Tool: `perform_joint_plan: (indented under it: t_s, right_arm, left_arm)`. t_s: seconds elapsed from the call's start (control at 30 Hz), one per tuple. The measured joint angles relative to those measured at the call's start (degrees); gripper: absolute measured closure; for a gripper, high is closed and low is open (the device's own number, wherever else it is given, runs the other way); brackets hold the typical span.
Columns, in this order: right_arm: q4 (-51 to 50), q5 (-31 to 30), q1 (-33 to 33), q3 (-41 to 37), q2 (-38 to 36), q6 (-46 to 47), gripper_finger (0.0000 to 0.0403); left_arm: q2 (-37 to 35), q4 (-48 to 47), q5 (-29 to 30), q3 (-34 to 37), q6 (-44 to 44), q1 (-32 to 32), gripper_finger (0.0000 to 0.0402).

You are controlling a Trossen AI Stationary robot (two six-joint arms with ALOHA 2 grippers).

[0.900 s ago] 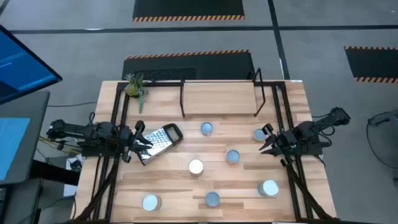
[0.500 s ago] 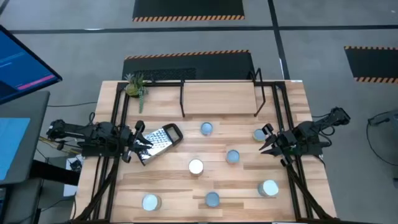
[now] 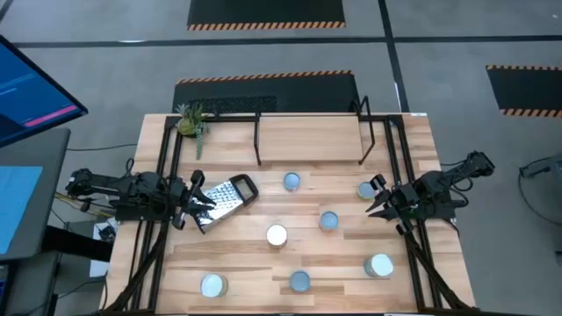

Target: Pick and place cans onto a shelf

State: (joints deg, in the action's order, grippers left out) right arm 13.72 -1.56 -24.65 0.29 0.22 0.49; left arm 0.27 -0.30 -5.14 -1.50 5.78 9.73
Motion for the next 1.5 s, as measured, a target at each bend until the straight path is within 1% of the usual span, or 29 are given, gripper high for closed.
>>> perform_joint_plan:
  t_s: [1.0,1.13,1.3,1.4,1.47,1.5]
  right_arm:
    - [0.0,0.0,0.0,0.0,0.0,0.0,0.0321]
    - [0.0,0.0,0.0,0.0,0.0,0.0,0.0321]
    - [0.0,0.0,0.0,0.0,0.0,-0.3,0.0321]
    - [0.2,-0.1,0.0,0.0,0.0,-5.2,0.0321]
    - [0.2,-0.1,0.0,0.0,0.0,-6.1,0.0321]
    - [0.1,-0.1,0.0,0.0,0.0,-6.3,0.0321]
  left_arm:
    - [0.0,0.0,0.0,0.0,0.0,0.0,0.0345]
    - [0.0,0.0,0.1,0.0,-1.0,0.0,0.0345]
    - [0.0,-0.3,2.5,0.0,0.3,0.0,0.0345]
    - [0.0,-0.3,2.6,0.0,0.9,0.0,0.0345]
    - [0.0,-0.4,3.4,0.0,-0.7,0.0,0.0345]
    - [0.0,-0.5,4.9,0.0,-2.0,0.0,0.0345]
